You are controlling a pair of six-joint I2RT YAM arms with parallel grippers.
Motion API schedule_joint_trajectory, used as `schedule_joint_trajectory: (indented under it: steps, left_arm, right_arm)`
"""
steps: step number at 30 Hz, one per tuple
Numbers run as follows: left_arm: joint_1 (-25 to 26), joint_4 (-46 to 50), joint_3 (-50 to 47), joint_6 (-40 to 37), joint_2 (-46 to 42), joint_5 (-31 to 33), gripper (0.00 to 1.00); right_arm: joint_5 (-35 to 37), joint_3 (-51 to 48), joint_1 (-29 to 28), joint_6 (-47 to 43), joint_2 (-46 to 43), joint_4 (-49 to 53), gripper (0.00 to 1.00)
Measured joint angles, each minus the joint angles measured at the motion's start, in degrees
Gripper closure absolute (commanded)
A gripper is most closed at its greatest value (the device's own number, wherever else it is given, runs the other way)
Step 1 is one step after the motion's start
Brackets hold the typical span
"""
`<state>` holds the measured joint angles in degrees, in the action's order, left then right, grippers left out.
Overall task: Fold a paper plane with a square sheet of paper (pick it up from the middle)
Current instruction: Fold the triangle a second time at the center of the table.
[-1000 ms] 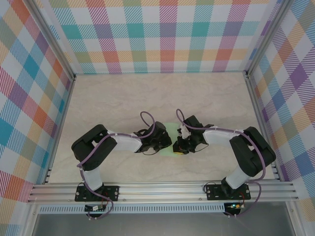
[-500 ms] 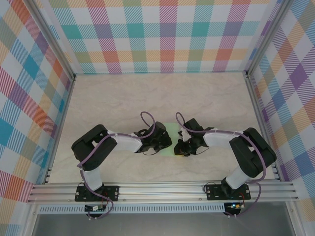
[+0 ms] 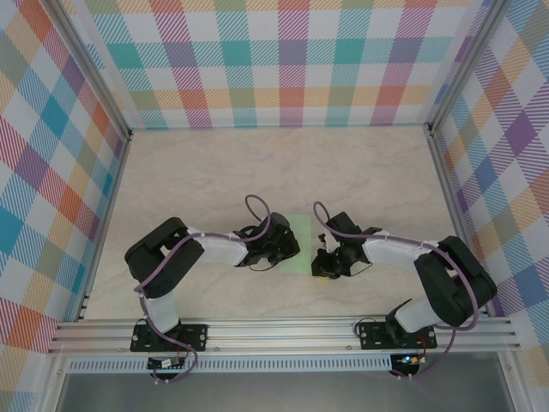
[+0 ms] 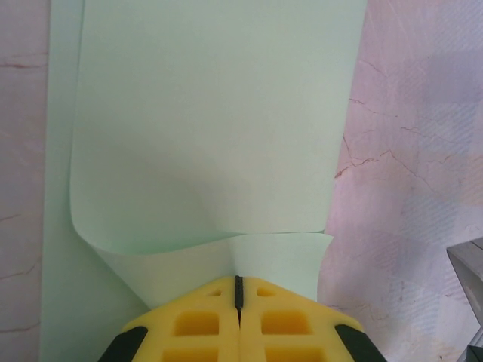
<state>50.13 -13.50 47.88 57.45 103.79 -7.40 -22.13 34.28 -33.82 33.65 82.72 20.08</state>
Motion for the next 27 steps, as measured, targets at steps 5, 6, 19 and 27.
schedule_joint_trajectory:
  steps: [5,6,19,27]
  left_arm:
    - [0.0,0.0,0.04,0.0,0.0,0.0,0.95]
    - [0.0,0.0,0.07,0.0,0.02,-0.02,0.95]
    - [0.0,0.42,0.48,-0.02,0.22,0.0,0.94]
    - [0.04,1.07,0.72,-1.6,0.2,0.7,0.92]
  right_arm:
    - [-1.29,0.68,0.07,1.22,-4.87,0.57,0.92]
    - [-1.92,1.38,0.07,1.55,-4.83,0.13,0.92]
    - [-3.63,6.67,0.13,2.8,10.03,-4.98,0.95]
    - [-3.91,5.9,0.39,1.81,9.88,-5.7,0.98]
